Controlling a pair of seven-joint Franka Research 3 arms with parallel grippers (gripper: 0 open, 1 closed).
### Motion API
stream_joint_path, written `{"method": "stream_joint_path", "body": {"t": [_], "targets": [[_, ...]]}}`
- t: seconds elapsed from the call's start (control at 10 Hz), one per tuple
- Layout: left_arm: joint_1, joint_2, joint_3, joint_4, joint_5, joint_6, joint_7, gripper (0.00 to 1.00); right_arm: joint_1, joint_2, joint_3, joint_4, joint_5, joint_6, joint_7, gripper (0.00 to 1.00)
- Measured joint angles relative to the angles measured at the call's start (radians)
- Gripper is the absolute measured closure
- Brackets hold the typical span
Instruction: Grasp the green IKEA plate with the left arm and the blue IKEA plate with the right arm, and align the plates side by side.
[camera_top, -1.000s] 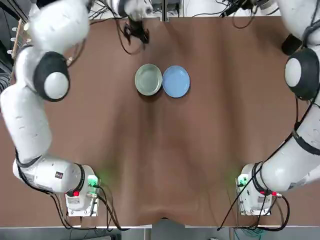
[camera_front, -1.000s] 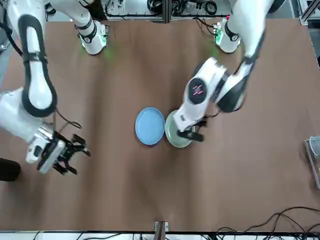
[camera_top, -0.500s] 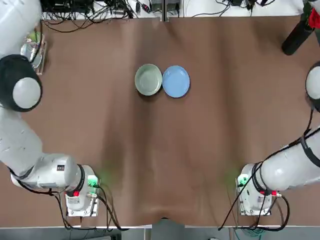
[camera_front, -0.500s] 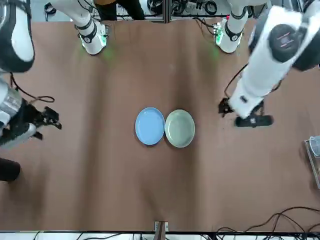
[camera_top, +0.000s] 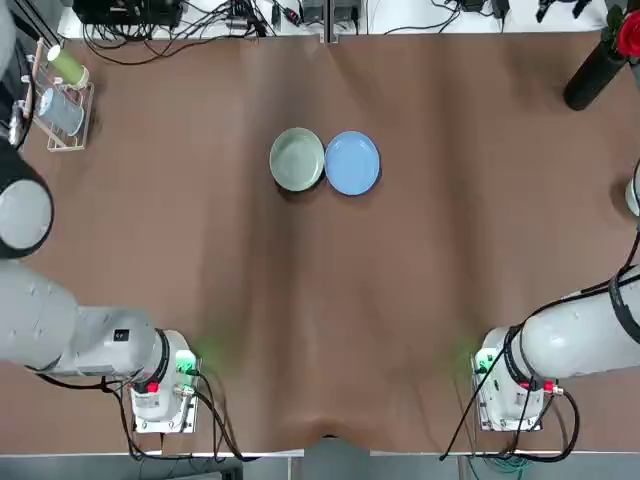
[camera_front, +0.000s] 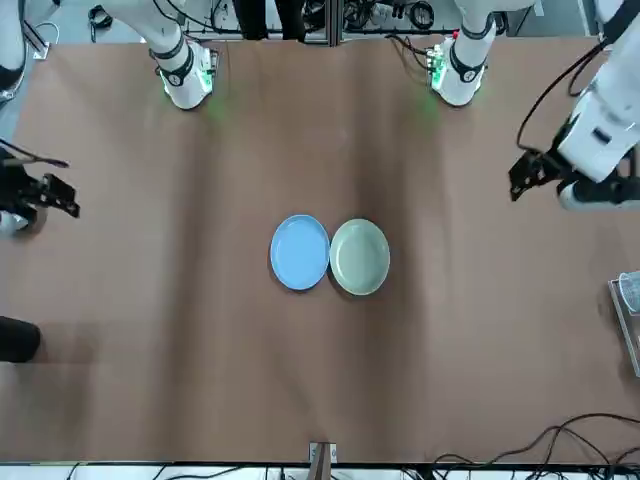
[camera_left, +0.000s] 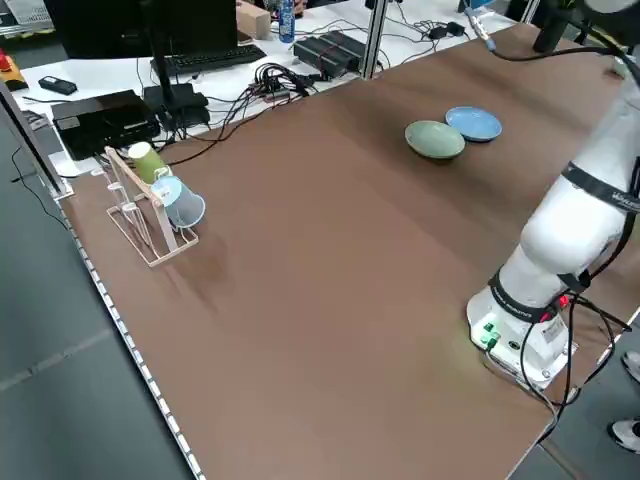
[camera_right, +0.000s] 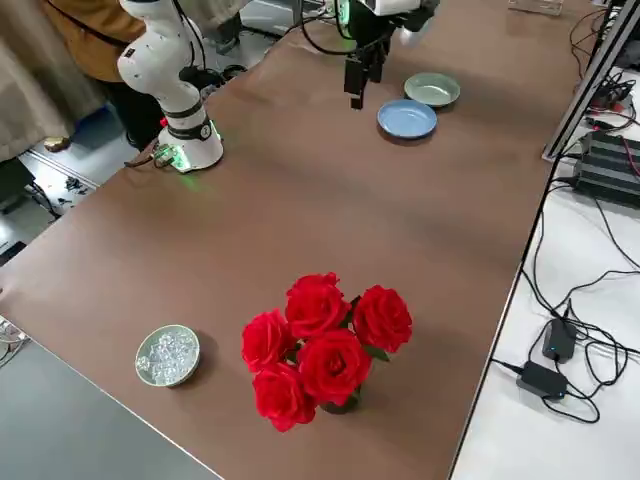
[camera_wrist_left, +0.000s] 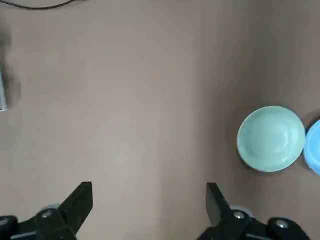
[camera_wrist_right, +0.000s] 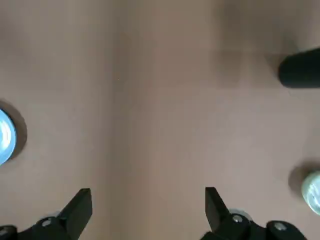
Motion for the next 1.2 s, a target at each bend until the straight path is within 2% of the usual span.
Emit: {"method": "stream_joint_path", "body": {"t": [0.2, 0.3, 0.5, 0.7, 1.2], "targets": [[0.037, -0.054, 0.003, -0.039, -0.02, 0.001, 0.053, 0.0, -0.041, -0.004, 0.004, 0.066, 0.002, -0.064, 0.028, 0.0], [0.036, -0.073, 0.012, -0.049, -0.02, 0.0, 0.057, 0.0, -0.079, -0.004, 0.019, 0.073, 0.009, -0.069, 0.031, 0.0], [0.0, -0.091, 0.099, -0.061, -0.024, -0.001, 0.139, 0.0, -0.147, -0.004, 0.081, 0.073, 0.021, -0.072, 0.031, 0.0], [-0.027, -0.091, 0.158, -0.06, -0.027, -0.002, 0.191, 0.0, -0.161, -0.004, 0.117, 0.073, 0.022, -0.077, 0.037, 0.0], [-0.033, -0.029, 0.16, 0.019, -0.04, -0.043, 0.194, 0.0, -0.166, -0.004, 0.129, 0.096, 0.021, -0.077, 0.038, 0.0]]}}
